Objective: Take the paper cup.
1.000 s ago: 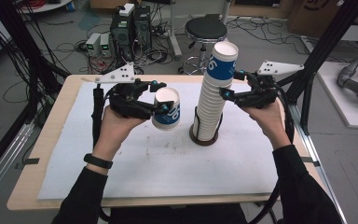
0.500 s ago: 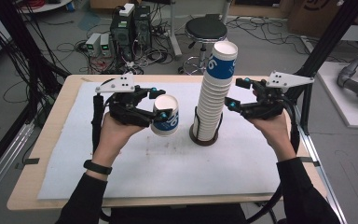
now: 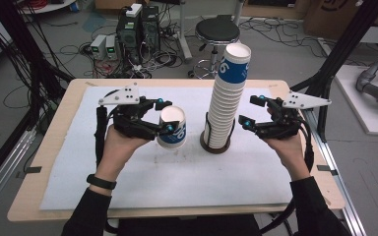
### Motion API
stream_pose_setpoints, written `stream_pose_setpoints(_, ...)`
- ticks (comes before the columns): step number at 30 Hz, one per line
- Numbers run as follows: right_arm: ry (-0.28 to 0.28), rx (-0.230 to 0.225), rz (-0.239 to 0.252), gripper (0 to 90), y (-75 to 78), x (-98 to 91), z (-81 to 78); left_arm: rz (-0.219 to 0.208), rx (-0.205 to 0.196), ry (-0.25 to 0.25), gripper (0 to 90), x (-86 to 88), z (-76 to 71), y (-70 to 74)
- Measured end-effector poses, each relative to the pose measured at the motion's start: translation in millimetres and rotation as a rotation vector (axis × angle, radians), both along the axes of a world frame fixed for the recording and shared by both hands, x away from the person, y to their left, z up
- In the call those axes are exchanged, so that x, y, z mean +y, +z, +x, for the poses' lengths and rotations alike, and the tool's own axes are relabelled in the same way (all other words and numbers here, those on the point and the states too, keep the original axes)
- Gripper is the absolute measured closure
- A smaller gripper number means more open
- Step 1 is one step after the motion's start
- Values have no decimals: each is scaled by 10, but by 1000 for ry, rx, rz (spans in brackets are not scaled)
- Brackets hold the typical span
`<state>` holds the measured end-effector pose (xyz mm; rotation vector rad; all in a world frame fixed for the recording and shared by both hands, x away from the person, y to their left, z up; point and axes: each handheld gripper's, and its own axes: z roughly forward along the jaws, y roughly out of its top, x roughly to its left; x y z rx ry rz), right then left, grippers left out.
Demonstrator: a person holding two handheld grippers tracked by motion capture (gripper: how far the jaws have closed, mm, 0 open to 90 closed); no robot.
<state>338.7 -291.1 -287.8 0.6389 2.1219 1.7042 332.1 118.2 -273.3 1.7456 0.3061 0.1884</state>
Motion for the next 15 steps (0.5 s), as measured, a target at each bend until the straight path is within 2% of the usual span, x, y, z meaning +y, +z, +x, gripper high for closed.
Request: stream_pose_setpoints(15, 6, 18, -28, 153, -124, -21, -62, -18, 17, -19, 308, 7, 31, -29)
